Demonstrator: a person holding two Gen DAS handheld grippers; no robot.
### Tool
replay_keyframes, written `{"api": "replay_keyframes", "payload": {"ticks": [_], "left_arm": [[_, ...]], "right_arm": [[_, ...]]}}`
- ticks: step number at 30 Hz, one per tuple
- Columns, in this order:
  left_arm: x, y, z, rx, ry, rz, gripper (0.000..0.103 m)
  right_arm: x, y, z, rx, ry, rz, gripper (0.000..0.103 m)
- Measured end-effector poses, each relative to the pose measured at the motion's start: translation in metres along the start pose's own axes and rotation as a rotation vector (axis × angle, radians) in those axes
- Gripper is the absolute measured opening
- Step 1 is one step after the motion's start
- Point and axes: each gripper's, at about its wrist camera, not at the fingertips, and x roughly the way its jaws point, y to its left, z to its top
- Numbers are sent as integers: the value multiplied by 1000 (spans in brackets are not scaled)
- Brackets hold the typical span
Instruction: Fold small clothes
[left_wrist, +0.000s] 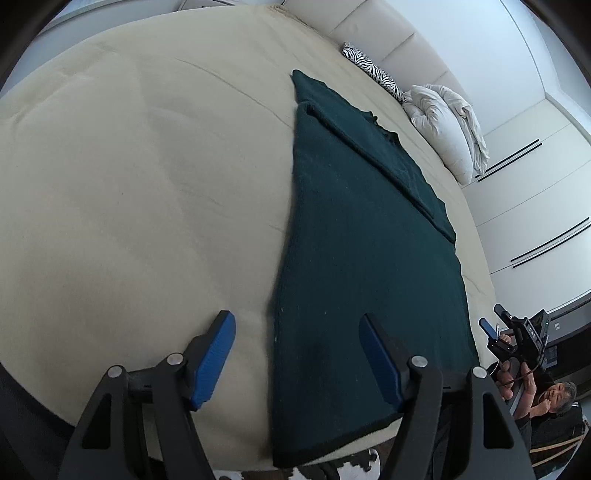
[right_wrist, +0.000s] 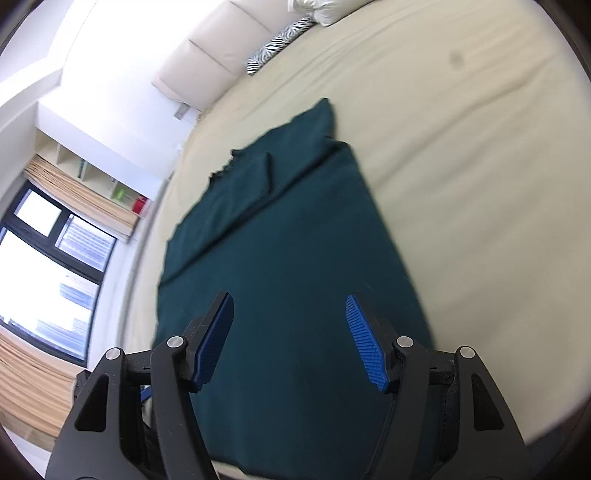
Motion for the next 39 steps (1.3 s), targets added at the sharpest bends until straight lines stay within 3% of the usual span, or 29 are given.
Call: {"api": "replay_keyframes", "payload": {"ticks": [10,14,20,25,28,29,30,39], "left_arm": [[8,-24,-17,74,101,31,68],[9,-25,-19,74,141,42,55],[13,-28,-19,52,165,53,59],[15,-35,-25,83,180,72,57],[17,-35,-24,94,185,105,33],[17,-34,-24,92,191,106,20],[17,-34,-25,91,198,100,12],[8,-33,-32,111,193,71,6]], "right_arm": [[-37,-33,-35,22,38,-89,62],[-36,-39,-39,18,73,-154,62],[-42,-52,-43,33,107,-176,62],[-30,-43,-44,-10,196,-201,62],[-28,-42,-47,-11,229,-189,62],[-27,-43,-48,-5,238,-184,62],[-25,-42,-49,-4,249,-188,57],[-29,-47,-58,25,285,-172,9]]}}
